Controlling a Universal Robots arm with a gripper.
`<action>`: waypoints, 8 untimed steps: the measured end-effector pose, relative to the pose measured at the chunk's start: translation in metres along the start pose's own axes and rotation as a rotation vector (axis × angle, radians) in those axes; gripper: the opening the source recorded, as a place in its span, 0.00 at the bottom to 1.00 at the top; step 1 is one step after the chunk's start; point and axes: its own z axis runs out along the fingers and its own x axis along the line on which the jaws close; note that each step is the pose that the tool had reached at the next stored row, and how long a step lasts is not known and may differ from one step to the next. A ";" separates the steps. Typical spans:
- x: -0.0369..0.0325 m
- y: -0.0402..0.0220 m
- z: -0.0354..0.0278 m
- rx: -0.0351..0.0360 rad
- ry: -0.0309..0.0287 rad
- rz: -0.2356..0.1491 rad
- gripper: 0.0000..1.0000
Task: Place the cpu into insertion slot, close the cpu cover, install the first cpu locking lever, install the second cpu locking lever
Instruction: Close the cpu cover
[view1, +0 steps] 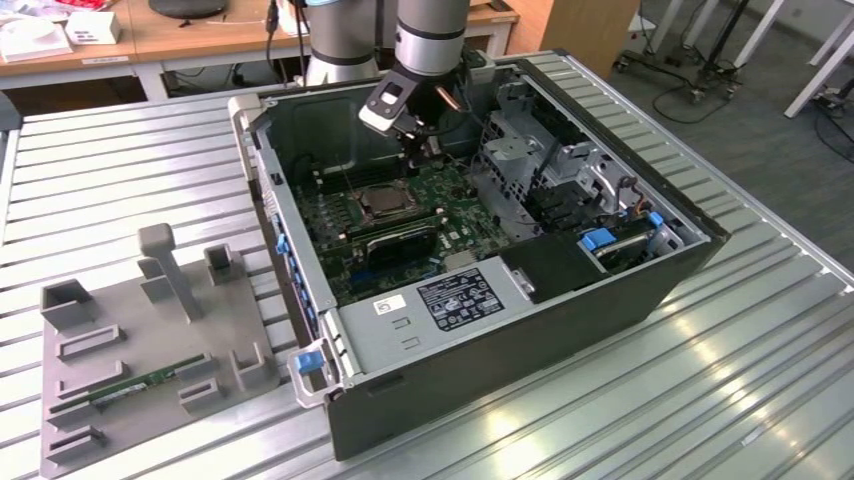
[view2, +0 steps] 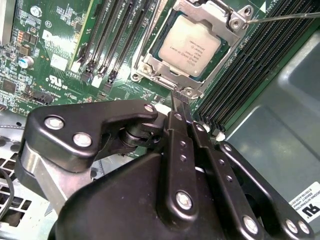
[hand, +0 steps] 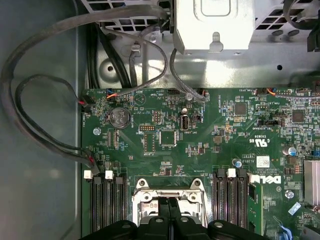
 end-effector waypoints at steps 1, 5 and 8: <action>0.0000 0.0000 0.0000 0.0000 0.0001 0.000 0.11; 0.0000 -0.0012 0.0001 0.0000 0.0001 0.000 0.11; -0.0001 -0.0042 0.0003 -0.0001 0.0002 0.000 0.11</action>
